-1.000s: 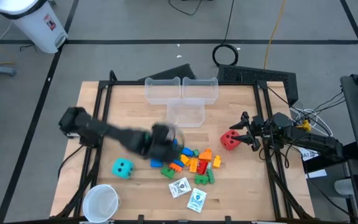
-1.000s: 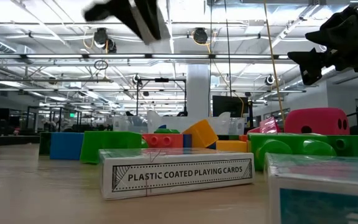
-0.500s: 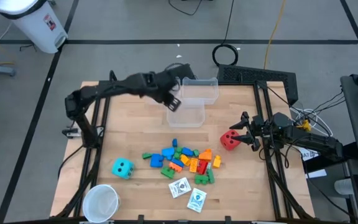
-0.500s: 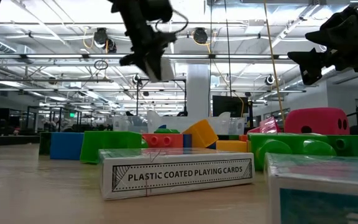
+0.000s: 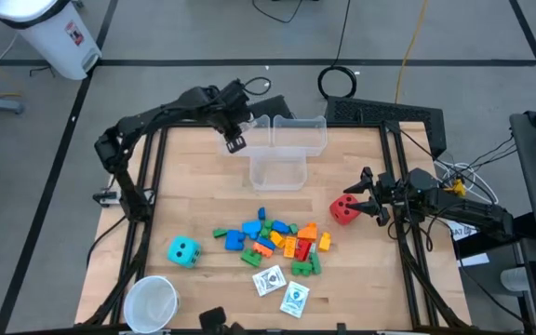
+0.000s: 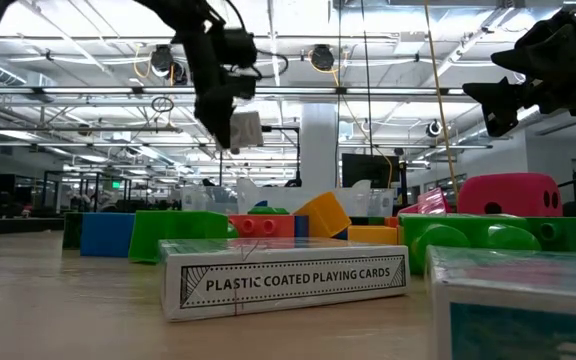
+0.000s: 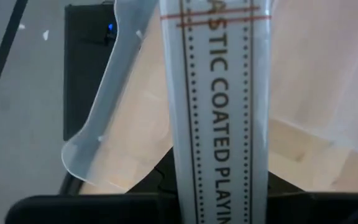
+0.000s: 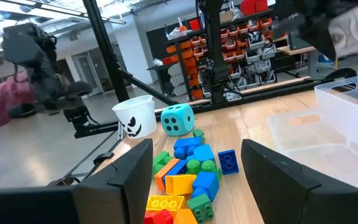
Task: Pick & Place Toys
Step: Put the brown deck of cards into the top left transparent bin, then put the black deck of cards into the top left transparent bin
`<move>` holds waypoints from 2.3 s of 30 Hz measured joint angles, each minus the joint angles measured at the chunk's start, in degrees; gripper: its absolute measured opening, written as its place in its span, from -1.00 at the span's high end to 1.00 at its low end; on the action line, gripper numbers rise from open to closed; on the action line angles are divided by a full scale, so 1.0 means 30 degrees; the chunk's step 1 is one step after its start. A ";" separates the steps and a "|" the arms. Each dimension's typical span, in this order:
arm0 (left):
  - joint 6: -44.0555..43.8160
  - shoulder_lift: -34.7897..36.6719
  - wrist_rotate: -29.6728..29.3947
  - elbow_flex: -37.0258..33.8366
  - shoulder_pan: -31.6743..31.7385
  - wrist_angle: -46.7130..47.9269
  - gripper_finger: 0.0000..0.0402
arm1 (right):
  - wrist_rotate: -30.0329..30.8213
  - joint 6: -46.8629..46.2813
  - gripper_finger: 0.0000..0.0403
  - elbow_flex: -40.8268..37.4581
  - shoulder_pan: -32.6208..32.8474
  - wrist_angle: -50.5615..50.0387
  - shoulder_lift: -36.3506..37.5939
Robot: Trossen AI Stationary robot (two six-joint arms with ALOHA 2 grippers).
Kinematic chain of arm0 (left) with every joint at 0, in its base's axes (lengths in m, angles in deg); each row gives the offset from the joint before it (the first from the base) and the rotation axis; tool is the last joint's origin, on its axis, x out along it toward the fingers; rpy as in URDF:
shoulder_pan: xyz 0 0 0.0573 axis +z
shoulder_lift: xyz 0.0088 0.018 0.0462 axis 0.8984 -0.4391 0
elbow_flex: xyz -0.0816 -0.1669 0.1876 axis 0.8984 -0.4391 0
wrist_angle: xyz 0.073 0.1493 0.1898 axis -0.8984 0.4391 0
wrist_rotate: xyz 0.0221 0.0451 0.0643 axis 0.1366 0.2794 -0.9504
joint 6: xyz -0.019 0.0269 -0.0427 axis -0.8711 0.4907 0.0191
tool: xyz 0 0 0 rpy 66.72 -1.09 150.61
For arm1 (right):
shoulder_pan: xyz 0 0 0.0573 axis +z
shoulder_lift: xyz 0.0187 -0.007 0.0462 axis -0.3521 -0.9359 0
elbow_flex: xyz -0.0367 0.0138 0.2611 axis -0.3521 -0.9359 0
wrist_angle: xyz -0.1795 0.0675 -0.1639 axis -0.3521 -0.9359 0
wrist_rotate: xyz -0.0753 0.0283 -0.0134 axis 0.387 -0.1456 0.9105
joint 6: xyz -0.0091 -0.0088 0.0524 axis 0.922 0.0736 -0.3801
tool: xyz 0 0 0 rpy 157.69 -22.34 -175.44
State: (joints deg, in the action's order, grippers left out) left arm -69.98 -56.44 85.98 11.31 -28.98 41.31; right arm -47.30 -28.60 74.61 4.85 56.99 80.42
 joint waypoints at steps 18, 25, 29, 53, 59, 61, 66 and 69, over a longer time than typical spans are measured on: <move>0.6266 -0.3417 0.0158 -0.0022 0.1335 -0.0266 0.68 | 0.0000 0.0000 -0.07 0.0000 0.0005 0.0000 -0.0004; 0.7381 -0.3601 0.0693 -0.0036 0.1335 -0.0487 0.68 | 0.0000 -0.0007 -0.07 0.0000 0.0001 0.0000 0.0000; 0.7367 -0.3577 0.1728 -0.0040 0.1435 -0.0436 0.68 | 0.0000 0.0000 -0.07 0.0000 -0.0002 0.0000 0.0000; 0.8451 -0.3577 -0.2139 -0.1399 0.0767 -0.2819 0.01 | 0.0000 -0.0003 -0.07 0.0000 -0.0002 0.0000 -0.0004; 0.8361 -0.3514 -0.5632 -0.1403 0.0157 -0.3358 -0.19 | 0.0000 -0.0003 -0.07 0.0000 -0.0002 0.0000 -0.0003; 0.8014 -0.3356 -0.7023 -0.1413 -0.0011 -0.3537 -0.22 | 0.0000 0.0000 -0.07 0.0000 -0.0002 0.0000 -0.0006; 0.7989 -0.3068 -0.8140 -0.1409 -0.0218 -0.4089 -0.24 | 0.0000 0.0000 -0.07 0.0000 -0.0002 0.0000 0.0000; 0.6958 -0.3074 -0.8197 -0.1055 -0.0269 -0.4011 -0.25 | 0.0000 -0.0006 -0.07 0.0000 -0.0002 0.0000 0.0000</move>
State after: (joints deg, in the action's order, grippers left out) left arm -49.11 -65.66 61.39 8.15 -29.79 29.27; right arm -47.30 -28.62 74.61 4.85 56.99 80.42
